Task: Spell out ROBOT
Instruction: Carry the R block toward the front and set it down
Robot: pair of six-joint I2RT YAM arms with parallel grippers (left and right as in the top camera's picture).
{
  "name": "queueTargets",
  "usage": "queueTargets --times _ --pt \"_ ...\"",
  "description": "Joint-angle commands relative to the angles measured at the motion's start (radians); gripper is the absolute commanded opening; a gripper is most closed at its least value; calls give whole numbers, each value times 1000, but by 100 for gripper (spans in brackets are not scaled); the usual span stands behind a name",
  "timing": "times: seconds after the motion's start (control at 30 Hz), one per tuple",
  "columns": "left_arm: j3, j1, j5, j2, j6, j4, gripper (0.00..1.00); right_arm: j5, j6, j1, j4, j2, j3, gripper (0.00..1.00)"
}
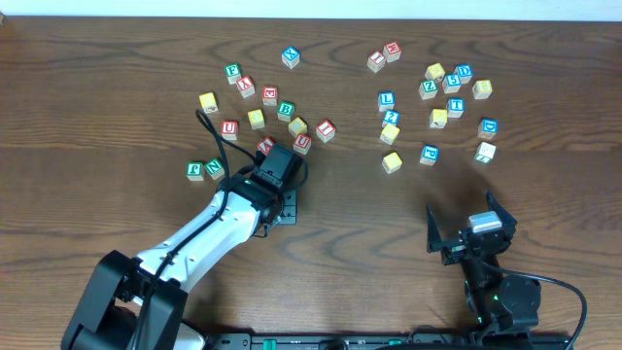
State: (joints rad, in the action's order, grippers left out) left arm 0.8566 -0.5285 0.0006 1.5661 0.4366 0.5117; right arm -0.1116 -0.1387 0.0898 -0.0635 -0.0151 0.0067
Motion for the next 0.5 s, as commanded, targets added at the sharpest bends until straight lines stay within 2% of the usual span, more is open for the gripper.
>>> queueTargets --times 0.0,0.47 --pt "-3 0 -16 11 -8 24 8 4 11 3 -4 4 -1 99" --pt "-3 0 -8 87 -5 2 8 4 11 3 -4 4 -1 99"
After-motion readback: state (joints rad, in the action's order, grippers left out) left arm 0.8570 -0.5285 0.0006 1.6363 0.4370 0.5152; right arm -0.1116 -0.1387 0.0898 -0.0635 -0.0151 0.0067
